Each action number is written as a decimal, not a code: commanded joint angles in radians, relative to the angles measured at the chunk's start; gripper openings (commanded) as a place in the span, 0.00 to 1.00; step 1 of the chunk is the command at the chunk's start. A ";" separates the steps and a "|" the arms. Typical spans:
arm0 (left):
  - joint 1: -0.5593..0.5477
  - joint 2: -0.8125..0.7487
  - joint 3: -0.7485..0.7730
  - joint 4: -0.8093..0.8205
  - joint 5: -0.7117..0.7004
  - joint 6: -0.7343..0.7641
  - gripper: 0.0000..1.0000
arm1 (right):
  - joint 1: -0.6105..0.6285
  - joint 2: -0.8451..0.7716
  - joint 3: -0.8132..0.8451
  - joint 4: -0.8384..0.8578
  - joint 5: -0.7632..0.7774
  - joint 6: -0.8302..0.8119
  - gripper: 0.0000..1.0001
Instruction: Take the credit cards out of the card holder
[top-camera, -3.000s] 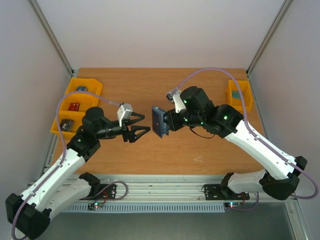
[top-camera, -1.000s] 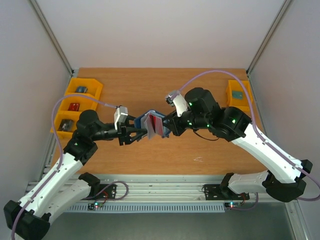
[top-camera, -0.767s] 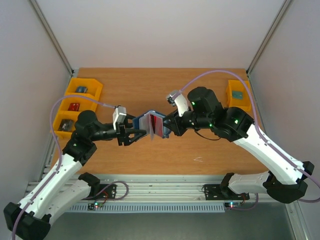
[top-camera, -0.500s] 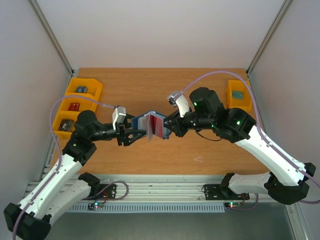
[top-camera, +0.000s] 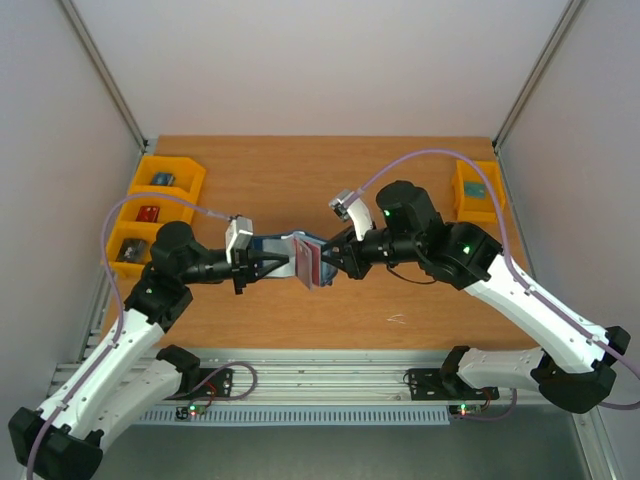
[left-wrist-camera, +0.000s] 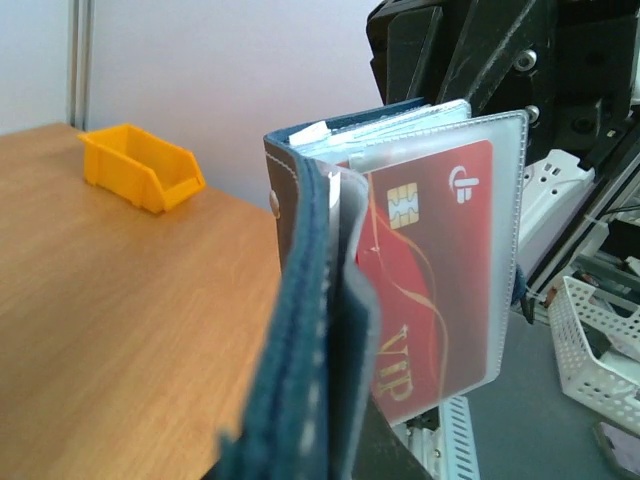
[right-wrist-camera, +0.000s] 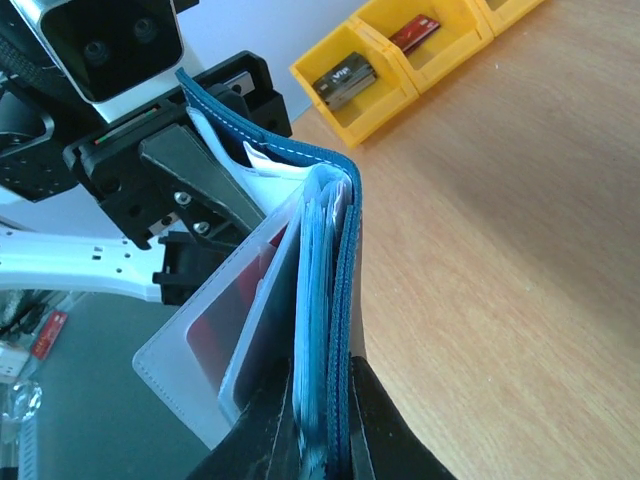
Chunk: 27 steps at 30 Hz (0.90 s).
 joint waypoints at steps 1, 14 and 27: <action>0.005 -0.018 -0.019 -0.001 0.036 -0.026 0.00 | -0.009 -0.012 -0.030 0.074 -0.090 0.016 0.02; 0.007 -0.004 0.015 -0.064 -0.151 -0.137 0.00 | -0.130 -0.101 -0.113 -0.059 -0.092 -0.056 0.72; 0.008 -0.023 0.020 -0.058 -0.002 -0.039 0.00 | -0.131 0.002 -0.124 0.140 -0.135 -0.061 0.99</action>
